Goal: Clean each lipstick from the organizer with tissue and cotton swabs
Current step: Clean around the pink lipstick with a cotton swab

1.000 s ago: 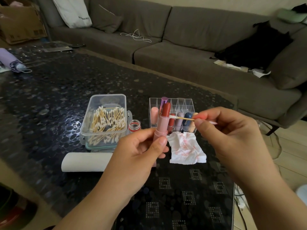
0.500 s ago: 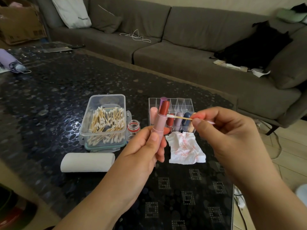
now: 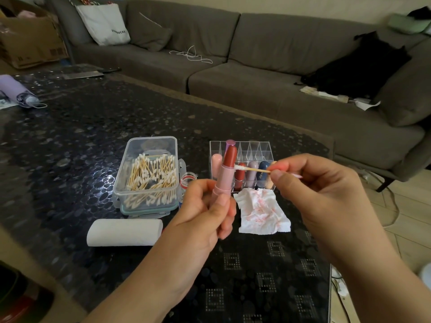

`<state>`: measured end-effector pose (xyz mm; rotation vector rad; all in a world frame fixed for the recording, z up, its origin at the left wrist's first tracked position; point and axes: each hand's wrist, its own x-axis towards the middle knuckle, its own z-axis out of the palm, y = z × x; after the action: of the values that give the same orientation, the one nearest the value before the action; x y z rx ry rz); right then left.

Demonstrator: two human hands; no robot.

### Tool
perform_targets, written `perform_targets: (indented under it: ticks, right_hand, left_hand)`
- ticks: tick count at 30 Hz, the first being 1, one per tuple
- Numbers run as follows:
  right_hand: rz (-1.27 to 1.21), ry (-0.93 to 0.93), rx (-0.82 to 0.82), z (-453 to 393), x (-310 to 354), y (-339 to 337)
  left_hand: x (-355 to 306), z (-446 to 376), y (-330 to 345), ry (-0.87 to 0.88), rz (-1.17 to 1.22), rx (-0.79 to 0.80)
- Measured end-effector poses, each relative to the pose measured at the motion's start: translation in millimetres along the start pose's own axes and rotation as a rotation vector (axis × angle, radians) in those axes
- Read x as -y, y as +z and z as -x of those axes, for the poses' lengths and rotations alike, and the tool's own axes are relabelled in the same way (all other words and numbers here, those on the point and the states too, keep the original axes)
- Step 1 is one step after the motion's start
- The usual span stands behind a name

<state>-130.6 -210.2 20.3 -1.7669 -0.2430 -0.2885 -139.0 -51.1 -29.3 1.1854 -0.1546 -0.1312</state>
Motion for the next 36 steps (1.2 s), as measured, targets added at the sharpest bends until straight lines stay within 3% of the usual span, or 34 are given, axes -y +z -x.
perform_targets:
  ticks: [36]
  right_hand:
    - [-0.079,0.016,-0.006,-2.6,-3.0,0.9]
  left_hand:
    - [-9.7,3.6,3.0,-0.113,0.303,0.01]
